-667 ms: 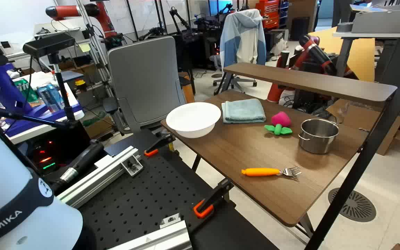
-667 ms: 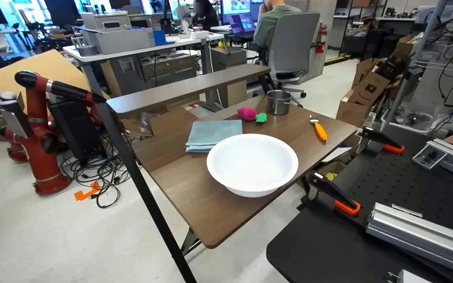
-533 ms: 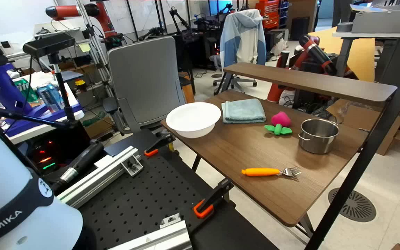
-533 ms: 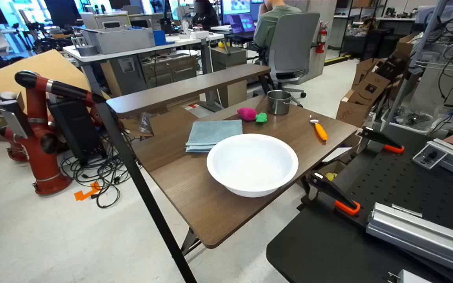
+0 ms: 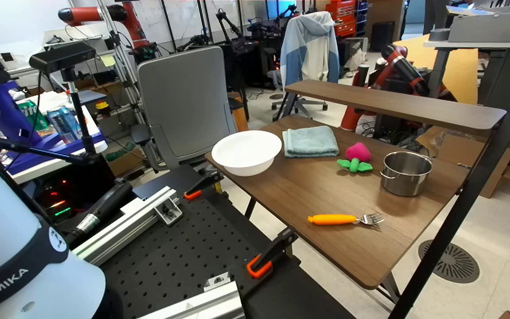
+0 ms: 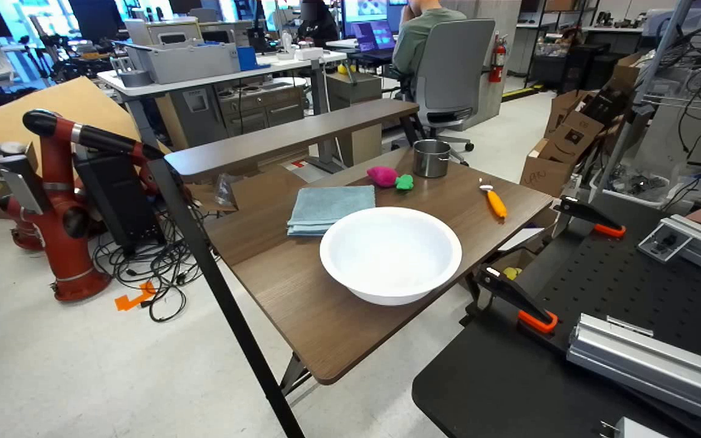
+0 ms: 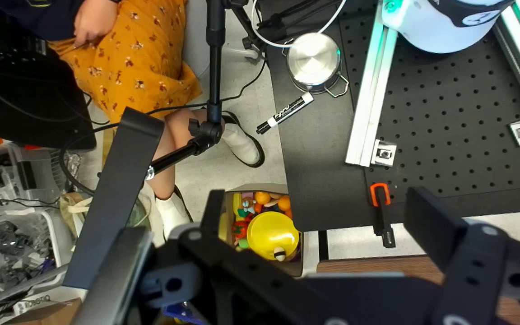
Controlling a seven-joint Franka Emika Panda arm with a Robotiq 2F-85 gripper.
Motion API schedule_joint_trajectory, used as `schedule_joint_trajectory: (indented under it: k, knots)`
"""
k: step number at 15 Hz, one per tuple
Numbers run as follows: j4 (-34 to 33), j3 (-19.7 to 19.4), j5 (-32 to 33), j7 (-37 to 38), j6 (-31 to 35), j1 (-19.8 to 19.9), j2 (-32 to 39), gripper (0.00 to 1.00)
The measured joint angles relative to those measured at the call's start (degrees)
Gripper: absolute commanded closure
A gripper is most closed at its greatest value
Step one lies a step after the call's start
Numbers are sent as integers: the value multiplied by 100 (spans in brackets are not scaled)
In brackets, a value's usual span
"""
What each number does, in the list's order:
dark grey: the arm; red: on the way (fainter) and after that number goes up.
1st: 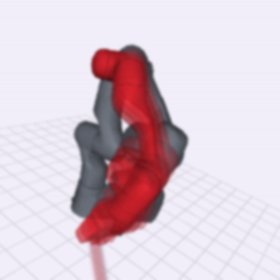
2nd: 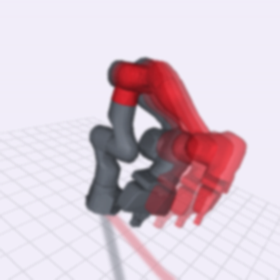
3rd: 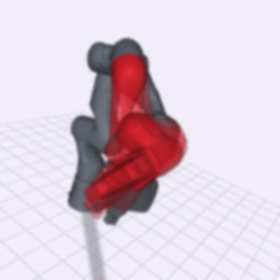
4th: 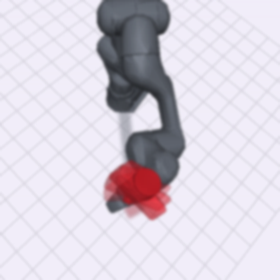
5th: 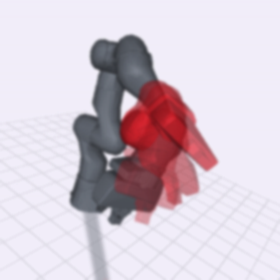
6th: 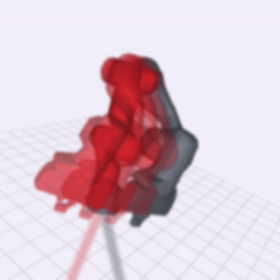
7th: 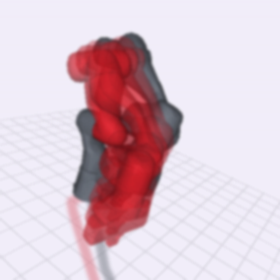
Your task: Put the maroon object in the white bowl
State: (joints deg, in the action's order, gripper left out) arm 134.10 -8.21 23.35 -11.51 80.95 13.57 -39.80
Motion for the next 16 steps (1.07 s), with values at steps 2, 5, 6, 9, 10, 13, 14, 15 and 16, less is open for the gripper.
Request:
schedule_joint_trajectory:
  k: [2, 5, 6, 9, 10, 13, 14, 15, 16]
  knots:
    - [0, 0, 0, 0, 0, 0, 0, 0]
    - [0, 0, 0, 0, 0, 0, 0, 0]
    - [0, -12, 0, 8, 0, -19, 0, 0]
    - [21, -36, -34, 231, 60, -182, 69, 0]
    - [31, -33, -57, 336, 146, -273, 159, 0]
    - [-13, -26, -245, 667, 568, -512, 632, 0]
    - [-70, -23, -341, 782, 741, -559, 847, 0]
    - [-145, -23, -451, 865, 933, -580, 1089, 0]
    - [-247, -23, -571, 924, 1113, -588, 1359, 0]
